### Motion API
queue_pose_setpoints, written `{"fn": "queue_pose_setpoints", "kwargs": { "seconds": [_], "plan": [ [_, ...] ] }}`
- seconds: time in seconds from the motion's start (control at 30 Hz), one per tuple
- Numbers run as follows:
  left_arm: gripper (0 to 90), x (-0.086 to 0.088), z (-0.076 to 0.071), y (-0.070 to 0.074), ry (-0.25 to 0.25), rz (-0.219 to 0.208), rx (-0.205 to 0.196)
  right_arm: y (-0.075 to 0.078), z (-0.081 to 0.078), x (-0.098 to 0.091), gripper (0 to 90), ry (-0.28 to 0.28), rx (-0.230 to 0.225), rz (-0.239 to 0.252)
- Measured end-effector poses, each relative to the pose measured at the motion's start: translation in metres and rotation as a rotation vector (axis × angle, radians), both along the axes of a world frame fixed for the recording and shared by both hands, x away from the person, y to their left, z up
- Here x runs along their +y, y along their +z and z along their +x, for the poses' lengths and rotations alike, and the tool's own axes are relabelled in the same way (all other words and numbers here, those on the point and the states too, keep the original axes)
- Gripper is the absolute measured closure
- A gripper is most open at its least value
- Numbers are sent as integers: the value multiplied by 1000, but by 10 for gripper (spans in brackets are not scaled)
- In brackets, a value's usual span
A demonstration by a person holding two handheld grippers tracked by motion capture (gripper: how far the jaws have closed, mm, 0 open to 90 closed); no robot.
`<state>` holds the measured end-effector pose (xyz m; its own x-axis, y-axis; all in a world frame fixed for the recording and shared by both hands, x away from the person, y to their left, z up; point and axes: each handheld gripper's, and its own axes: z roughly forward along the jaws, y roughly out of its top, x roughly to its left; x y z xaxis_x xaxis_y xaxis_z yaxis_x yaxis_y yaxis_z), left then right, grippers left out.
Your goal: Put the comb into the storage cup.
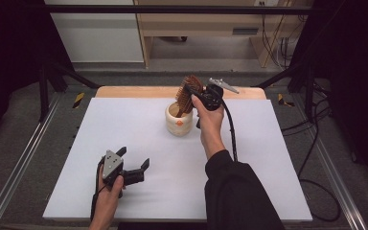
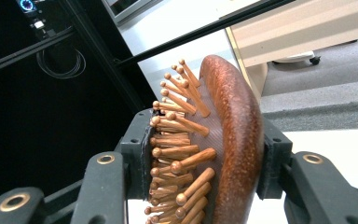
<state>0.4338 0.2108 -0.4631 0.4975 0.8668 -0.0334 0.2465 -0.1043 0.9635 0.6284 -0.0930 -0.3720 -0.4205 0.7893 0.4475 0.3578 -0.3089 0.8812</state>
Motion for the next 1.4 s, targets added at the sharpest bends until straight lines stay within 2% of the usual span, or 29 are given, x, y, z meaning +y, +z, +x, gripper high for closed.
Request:
{"fn": "queue_pose_setpoints", "kwargs": {
  "seconds": [0.7,1.07,1.4],
  "plan": [
    [33,0,0,0,-1,0,2,-1,2,-7,474,7,33,16],
    [33,-1,1,-1,-4,3,7,-1,3,-11,446,9,40,7],
    [33,-2,0,-1,-7,5,9,-1,3,-15,376,11,60,4]
  ]
}}
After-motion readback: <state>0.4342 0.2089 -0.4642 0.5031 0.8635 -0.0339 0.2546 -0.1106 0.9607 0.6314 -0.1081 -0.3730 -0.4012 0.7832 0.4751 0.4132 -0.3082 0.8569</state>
